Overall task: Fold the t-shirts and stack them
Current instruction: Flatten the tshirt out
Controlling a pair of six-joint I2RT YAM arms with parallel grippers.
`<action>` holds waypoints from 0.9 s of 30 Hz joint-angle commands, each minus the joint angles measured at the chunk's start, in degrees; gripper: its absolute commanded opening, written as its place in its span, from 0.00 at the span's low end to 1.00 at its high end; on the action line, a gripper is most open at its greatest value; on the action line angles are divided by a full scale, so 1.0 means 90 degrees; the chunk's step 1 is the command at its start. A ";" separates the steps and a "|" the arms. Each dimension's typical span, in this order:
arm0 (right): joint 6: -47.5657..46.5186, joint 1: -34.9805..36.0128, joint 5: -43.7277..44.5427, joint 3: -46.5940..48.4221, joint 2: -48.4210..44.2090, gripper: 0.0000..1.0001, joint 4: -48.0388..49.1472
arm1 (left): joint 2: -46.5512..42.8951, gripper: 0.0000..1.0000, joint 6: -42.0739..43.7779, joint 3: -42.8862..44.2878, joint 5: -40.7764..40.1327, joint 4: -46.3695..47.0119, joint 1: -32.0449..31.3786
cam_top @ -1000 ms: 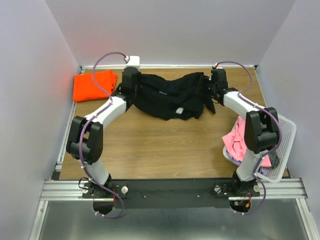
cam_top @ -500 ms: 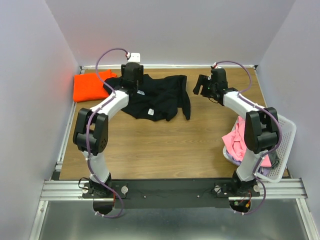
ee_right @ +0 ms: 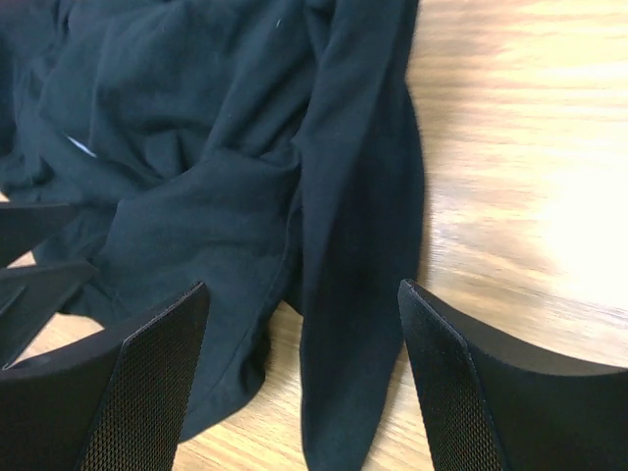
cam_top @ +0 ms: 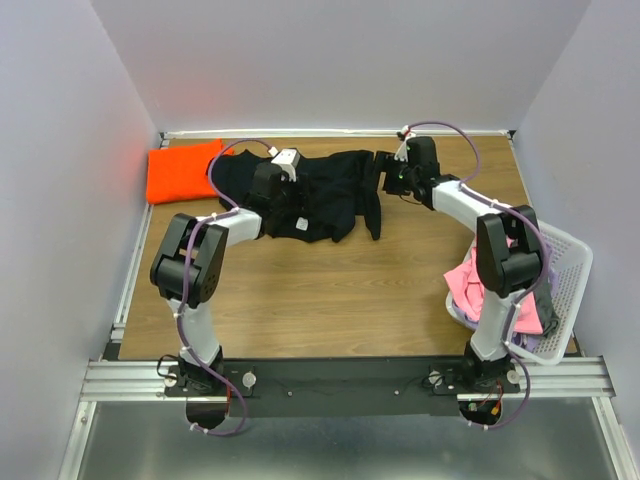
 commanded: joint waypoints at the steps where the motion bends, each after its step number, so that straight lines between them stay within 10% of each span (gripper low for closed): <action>1: -0.0025 0.0094 -0.0322 0.0301 0.0369 0.84 0.0093 | 0.0274 0.75 -0.0416 -0.0058 0.1009 0.0781 -0.0013; 17: -0.0045 0.0191 -0.0458 0.0818 0.1081 0.81 0.0093 | 0.0664 0.69 -0.0719 -0.0302 0.0834 0.0977 -0.0218; 24: -0.0035 0.0191 -0.0449 0.1121 0.1482 0.57 0.0083 | 0.0646 0.36 -0.0720 -0.0214 0.0708 0.1085 -0.0257; 27: -0.0064 0.0191 -0.0303 0.1316 0.1531 0.28 -0.0023 | 0.0335 0.16 -0.0534 -0.0165 0.0376 0.0958 -0.0228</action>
